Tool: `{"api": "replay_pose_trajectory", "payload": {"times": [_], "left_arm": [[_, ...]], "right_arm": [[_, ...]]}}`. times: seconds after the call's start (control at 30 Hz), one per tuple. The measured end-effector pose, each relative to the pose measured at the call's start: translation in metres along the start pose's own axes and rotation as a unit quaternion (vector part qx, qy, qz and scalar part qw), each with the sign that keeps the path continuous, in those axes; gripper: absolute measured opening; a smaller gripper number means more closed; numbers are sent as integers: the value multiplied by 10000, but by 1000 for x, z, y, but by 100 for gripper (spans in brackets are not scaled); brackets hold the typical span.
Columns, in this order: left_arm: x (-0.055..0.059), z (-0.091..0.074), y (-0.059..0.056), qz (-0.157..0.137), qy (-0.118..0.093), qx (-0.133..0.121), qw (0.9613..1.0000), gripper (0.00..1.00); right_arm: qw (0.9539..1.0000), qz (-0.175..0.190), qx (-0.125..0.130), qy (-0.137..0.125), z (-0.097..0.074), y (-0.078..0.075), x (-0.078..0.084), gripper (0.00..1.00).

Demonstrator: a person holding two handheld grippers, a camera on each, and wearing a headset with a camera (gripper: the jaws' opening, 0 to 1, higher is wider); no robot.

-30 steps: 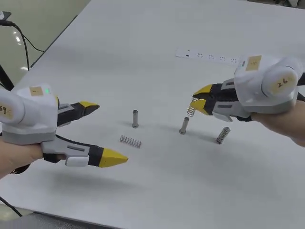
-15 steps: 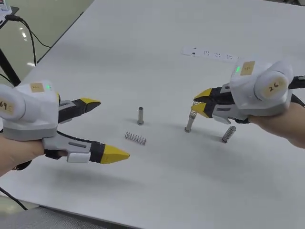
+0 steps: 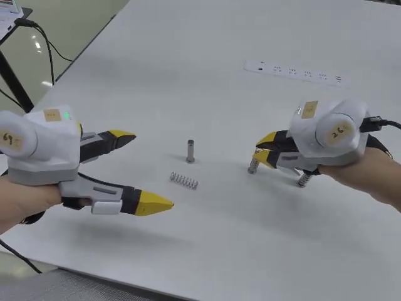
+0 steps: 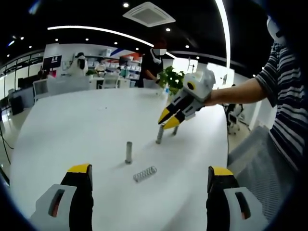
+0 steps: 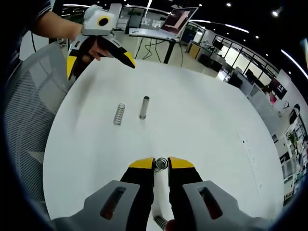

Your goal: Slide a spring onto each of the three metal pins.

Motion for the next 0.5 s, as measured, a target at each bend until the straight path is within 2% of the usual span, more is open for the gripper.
{"api": "replay_pose_trajectory", "payload": {"times": [0.23,0.3,0.5], "left_arm": [[-1,-1,2,-13,-39,-23,10000,97],[-1,0,2,-11,-29,-19,10000,97],[-2,0,1,-2,-12,5,10000,97]], "right_arm": [[9999,-74,-91,108,7,5,5,8],[9999,-71,-82,18,7,4,4,8],[9999,76,-131,26,6,4,5,9]]}}
Point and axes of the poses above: the centre of the closed fingertips' face, and the gripper's own axes: z roughly forward along the fingers, y roughly to its left, x roughly out of its underside, the point moved 7 cm from there along -z, roughly backward along the fingers, and after that the axes turned 10 degrees about y, right-handed, at the moved point
